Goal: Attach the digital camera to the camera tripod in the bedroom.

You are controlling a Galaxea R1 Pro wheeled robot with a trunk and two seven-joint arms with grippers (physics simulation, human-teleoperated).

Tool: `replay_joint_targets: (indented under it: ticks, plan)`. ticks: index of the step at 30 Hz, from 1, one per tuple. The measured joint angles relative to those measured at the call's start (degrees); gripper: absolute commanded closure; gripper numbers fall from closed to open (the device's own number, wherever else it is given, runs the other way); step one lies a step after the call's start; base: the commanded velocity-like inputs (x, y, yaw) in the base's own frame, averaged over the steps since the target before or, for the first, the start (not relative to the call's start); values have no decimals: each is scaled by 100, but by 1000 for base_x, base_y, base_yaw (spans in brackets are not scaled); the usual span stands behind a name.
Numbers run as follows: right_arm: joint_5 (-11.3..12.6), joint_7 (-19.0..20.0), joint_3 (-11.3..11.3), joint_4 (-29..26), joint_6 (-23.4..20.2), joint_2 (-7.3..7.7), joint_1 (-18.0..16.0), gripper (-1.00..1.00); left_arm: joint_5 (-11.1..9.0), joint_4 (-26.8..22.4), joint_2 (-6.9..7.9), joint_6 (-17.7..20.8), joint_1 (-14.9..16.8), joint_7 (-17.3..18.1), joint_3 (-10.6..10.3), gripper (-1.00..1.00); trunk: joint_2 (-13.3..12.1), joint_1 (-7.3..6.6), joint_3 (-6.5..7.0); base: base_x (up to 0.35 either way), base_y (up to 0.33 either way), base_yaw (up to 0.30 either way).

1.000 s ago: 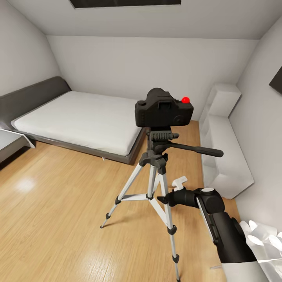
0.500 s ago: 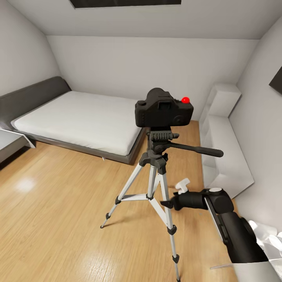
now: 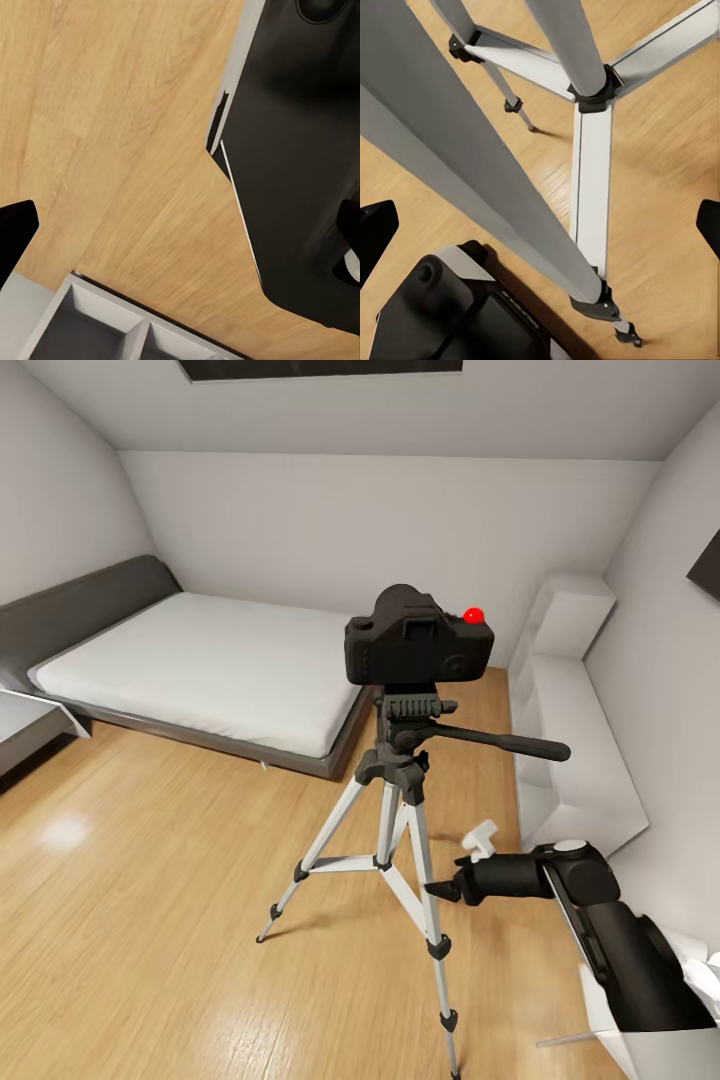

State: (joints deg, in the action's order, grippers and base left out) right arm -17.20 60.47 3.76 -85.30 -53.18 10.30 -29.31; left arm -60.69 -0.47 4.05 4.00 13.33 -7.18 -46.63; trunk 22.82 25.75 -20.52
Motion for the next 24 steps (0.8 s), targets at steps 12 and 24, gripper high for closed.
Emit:
replay_joint_targets:
  ticks: [12, 24]
  plan:
    - [-43, 0, -30, 43, 38, 187, 7, -100, 0, 0, 2, 0, 0, 0, 0, -100, 0, 0, 0, 0, 0, 0]
    - [-65, -4, -55, 434, 256, 378, 7, -100, 0, 0, -1, 0, 0, 0, -1, -100, 0, 0, 0, 0, 0, 0]
